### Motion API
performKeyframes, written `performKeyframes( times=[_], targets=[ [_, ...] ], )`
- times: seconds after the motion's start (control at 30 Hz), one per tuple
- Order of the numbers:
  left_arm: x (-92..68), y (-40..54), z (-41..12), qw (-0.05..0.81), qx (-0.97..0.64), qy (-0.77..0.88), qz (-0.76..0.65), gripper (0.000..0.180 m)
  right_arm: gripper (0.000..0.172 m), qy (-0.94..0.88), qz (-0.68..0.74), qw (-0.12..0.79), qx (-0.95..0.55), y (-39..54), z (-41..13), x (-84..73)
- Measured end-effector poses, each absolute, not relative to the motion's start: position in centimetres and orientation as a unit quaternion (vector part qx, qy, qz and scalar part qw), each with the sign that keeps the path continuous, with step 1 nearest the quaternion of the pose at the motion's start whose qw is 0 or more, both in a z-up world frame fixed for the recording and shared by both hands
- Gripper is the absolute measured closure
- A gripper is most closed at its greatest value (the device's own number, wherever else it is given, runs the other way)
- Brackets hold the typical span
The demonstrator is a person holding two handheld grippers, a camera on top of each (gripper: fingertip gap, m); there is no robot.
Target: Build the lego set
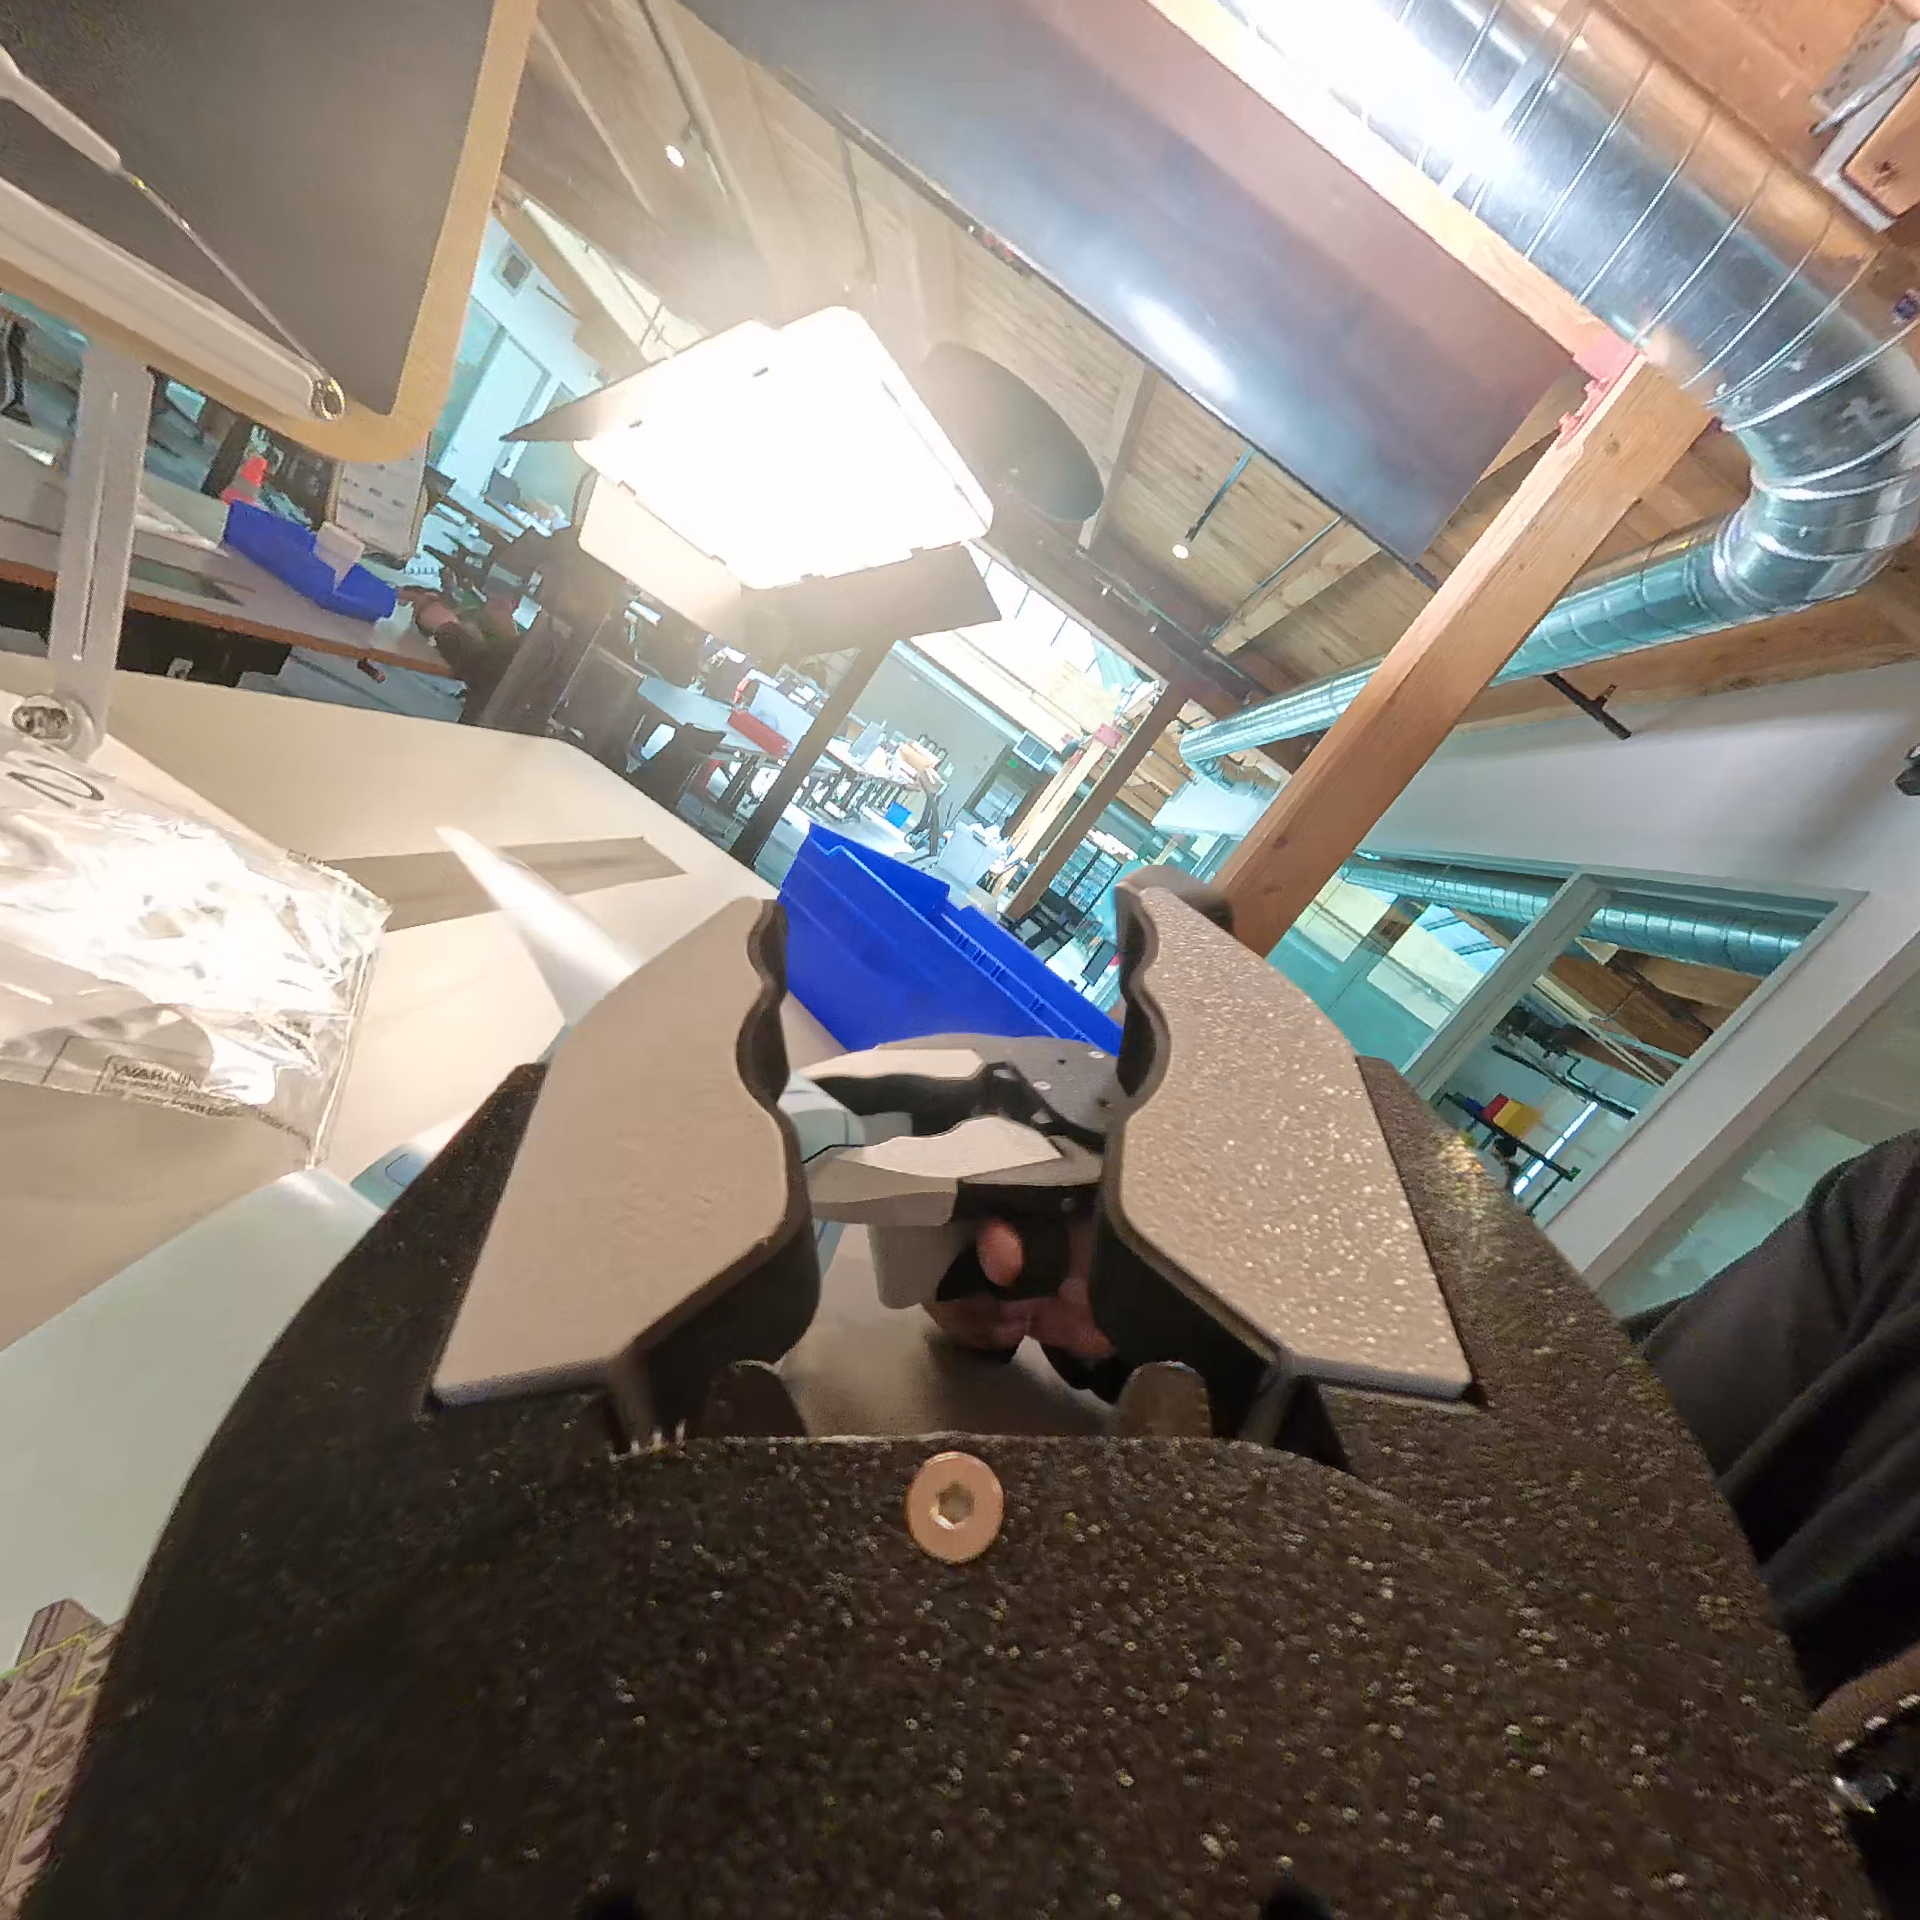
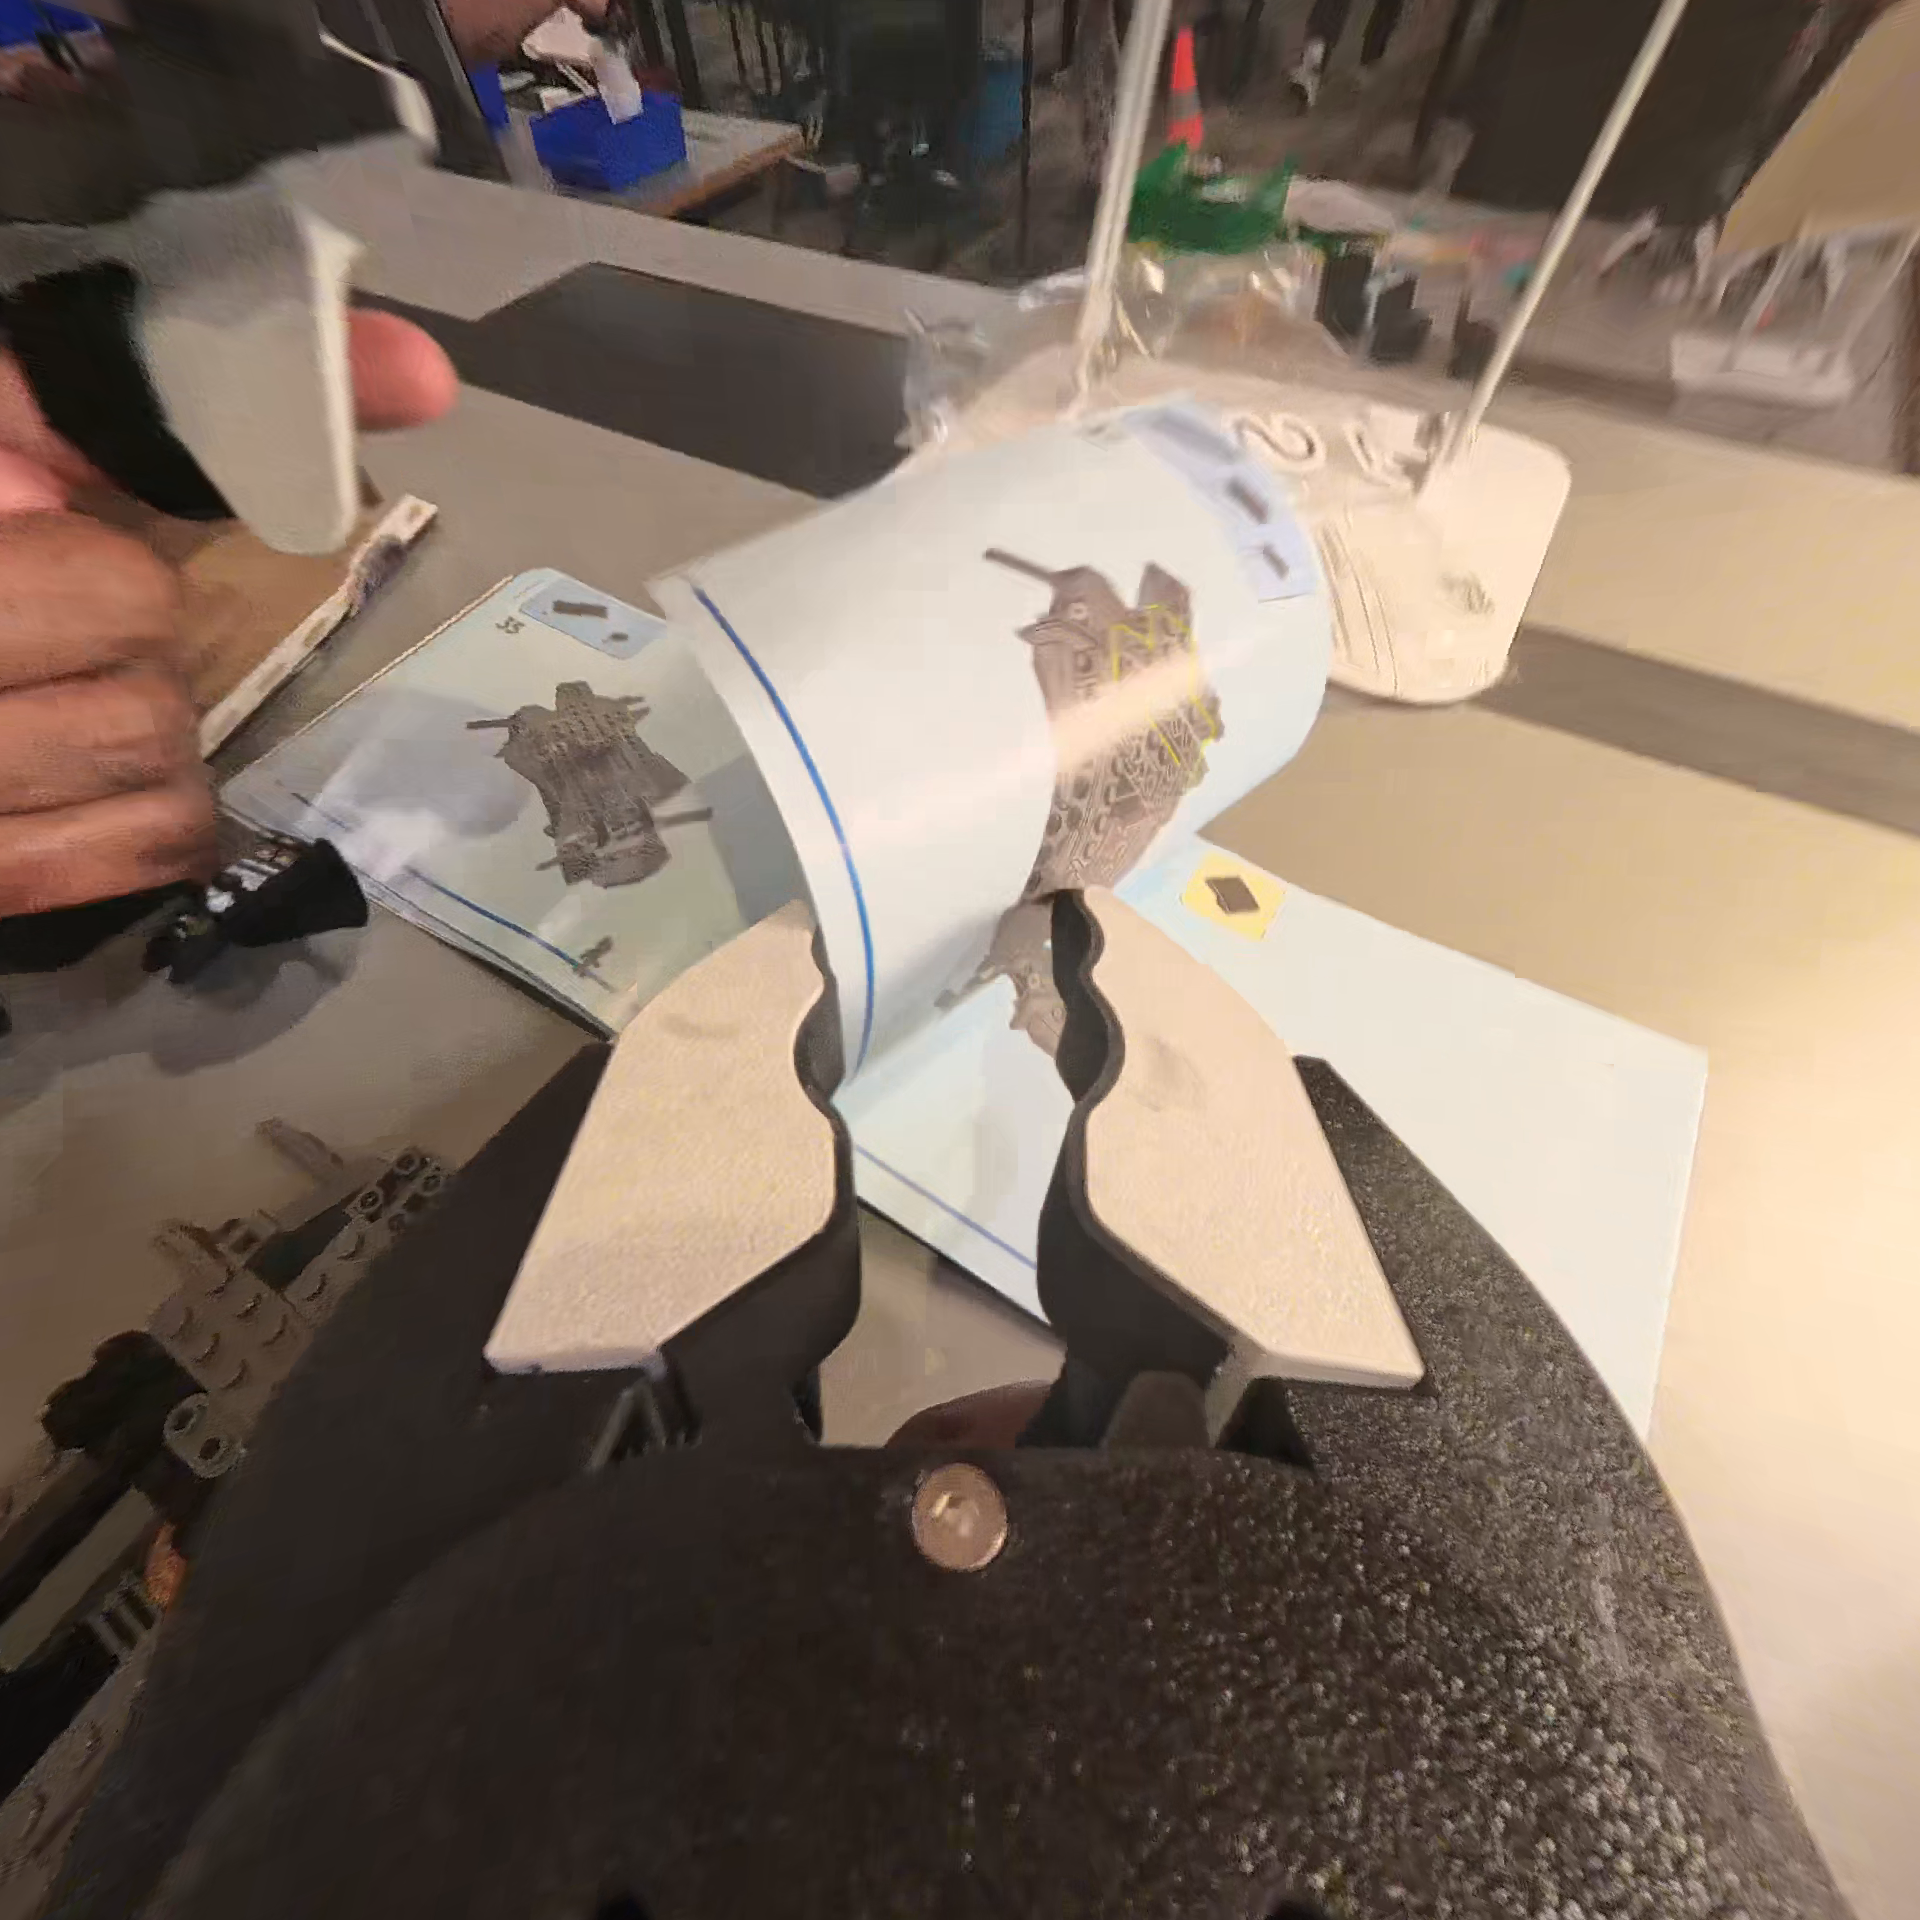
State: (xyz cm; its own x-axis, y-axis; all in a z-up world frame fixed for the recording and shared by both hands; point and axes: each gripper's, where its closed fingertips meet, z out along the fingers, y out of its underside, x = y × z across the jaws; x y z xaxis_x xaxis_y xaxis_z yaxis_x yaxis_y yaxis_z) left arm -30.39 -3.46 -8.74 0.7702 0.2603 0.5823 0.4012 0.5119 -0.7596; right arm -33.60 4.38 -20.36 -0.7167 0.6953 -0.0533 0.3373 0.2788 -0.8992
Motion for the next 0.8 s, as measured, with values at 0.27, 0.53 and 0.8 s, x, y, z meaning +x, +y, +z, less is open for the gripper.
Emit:
performKeyframes(
  times=[0.27, 0.53, 0.8],
  targets=[
    [-30.8, -4.6, -8.8, 0.804, -0.48, -0.35, -0.037, 0.121, 0.133, -0.694, 0.556, -0.016, -0.456, 6.9, -21.0, -34.7],
    [-31.3, -4.9, -9.4, 0.801, -0.48, -0.354, -0.043, 0.125, 0.139, -0.649, 0.603, -0.09, -0.456, 8.1, -19.7, -34.6],
    [-31.5, -5.0, -9.6, 0.798, -0.488, -0.353, -0.041, 0.125, 0.141, -0.658, 0.625, -0.122, -0.402, 6.9, -18.1, -33.0]
  ],
)
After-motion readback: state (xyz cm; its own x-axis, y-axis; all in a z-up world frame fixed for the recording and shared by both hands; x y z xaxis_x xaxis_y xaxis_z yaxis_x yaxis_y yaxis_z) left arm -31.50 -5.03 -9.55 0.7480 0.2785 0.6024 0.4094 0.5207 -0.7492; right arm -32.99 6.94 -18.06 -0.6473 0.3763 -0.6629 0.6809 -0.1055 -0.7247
